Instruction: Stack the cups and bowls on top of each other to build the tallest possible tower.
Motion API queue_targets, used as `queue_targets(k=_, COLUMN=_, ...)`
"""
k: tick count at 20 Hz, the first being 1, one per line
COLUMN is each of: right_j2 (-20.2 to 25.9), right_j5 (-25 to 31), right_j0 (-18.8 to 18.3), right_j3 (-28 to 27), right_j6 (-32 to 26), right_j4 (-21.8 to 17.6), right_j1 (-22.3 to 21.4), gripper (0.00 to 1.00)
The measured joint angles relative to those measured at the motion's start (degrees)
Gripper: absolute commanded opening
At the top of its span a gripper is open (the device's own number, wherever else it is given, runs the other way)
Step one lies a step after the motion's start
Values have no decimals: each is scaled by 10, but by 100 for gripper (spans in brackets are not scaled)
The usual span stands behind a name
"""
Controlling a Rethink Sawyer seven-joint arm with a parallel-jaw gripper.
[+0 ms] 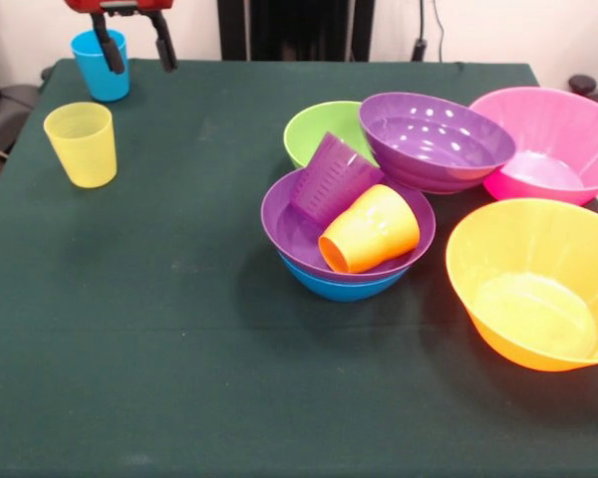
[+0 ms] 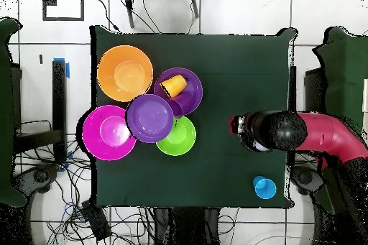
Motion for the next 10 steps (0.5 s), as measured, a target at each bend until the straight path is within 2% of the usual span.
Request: queue_targets(k=10, right_j2=0, right_j5=-29, right_j0=-6, right_j3=0, right_j6=0, right_j4=0, right_j1=60, gripper=100)
